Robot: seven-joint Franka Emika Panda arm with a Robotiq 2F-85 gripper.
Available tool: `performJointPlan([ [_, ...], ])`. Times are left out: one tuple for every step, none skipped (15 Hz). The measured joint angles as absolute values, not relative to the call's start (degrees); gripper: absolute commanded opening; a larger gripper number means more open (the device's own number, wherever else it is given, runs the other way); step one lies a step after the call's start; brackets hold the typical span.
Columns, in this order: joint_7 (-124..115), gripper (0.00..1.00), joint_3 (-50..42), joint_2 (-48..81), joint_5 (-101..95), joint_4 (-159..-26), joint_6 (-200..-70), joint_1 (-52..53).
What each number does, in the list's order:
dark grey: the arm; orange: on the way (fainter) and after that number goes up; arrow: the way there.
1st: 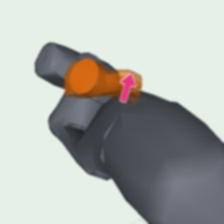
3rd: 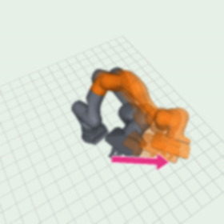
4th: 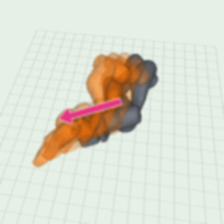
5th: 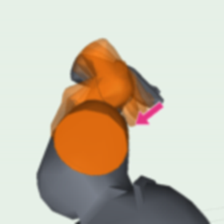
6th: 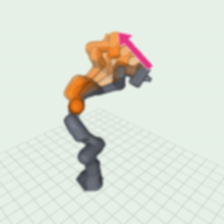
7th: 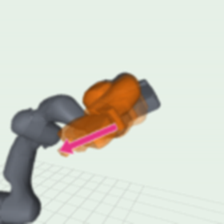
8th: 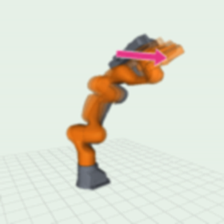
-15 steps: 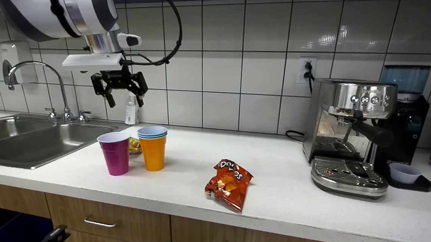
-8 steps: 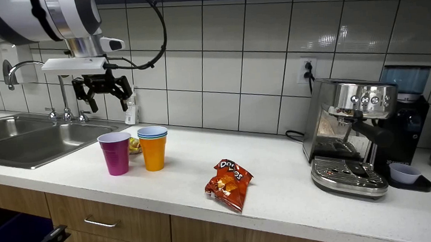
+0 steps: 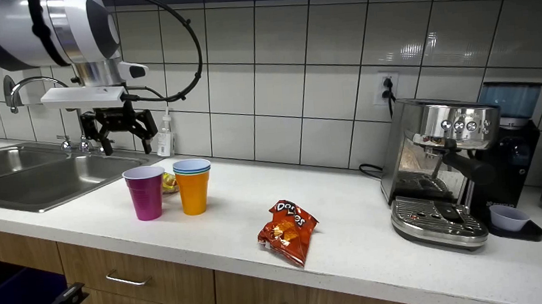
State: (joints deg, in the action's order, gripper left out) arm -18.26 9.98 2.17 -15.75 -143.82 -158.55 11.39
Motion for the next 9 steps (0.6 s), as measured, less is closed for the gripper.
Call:
performJointPlan([
  [-18.5, 1.00, 9.9, 2.7, -15.7, -143.8, -158.6, 11.4],
  [-18.6, 1.00, 9.8, 3.3, -15.7, -143.8, -158.8, 11.4],
  [-18.7, 1.00, 9.8, 3.8, -15.7, -143.8, -158.9, 11.4],
  [-18.8, 1.00, 9.7, 4.4, -15.7, -143.8, -159.0, 11.4],
  [-18.8, 1.00, 9.7, 4.9, -15.7, -143.7, -159.1, 11.4],
  [-18.8, 1.00, 9.7, 5.4, -15.6, -143.6, -159.2, 11.4],
  [-18.8, 1.00, 9.7, 5.9, -15.6, -143.5, -159.2, 11.4],
  [-18.8, 1.00, 9.7, 6.3, -15.6, -143.3, -159.3, 11.4],
  [-18.8, 1.00, 9.7, 6.7, -15.6, -143.1, -159.3, 11.4],
])
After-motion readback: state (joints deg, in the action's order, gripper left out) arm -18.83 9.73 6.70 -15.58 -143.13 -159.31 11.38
